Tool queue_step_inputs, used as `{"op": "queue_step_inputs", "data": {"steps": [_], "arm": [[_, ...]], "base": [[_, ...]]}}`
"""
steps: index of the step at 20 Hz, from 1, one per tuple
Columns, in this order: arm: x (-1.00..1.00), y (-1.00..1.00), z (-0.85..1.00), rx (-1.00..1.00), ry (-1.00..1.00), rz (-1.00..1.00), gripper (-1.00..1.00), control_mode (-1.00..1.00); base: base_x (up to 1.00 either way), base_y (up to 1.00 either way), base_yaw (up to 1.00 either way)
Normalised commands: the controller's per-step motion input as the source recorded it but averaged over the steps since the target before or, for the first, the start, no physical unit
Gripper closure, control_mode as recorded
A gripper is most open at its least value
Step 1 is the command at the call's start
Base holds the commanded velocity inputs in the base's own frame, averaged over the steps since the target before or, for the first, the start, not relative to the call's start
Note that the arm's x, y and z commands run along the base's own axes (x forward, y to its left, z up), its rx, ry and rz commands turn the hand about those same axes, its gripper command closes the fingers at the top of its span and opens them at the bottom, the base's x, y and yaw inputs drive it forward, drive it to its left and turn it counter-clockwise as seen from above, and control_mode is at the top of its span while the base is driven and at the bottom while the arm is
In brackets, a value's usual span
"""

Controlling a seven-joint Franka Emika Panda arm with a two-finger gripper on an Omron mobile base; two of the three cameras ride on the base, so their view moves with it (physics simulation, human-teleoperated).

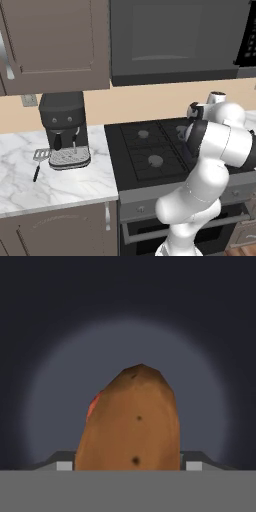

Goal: Put the potato and sweet potato in the pot. Retrieve the spatula and lightly stir the vegetables in the pot.

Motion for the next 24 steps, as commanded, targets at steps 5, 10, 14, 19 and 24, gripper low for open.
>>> {"op": "queue_step_inputs", "data": {"steps": [5, 10, 14, 19, 24], "arm": [[0.00, 0.00, 0.00, 0.00, 0.00, 0.00, -1.00, -1.00], [-0.06, 0.00, 0.02, 0.00, 0.00, 0.00, -1.00, -1.00], [-0.18, 0.00, 0.21, 0.00, -0.03, 0.00, -1.00, -1.00], [-0.16, 0.00, 0.34, 0.00, -0.05, 0.00, -1.00, -1.00], [-0.29, 0.00, 0.42, 0.00, -0.02, 0.01, -1.00, -1.00]], "base": [[0.00, 0.00, 0.00], [0.00, 0.00, 0.00], [0.00, 0.00, 0.00], [0.00, 0.00, 0.00], [0.00, 0.00, 0.00]]}}
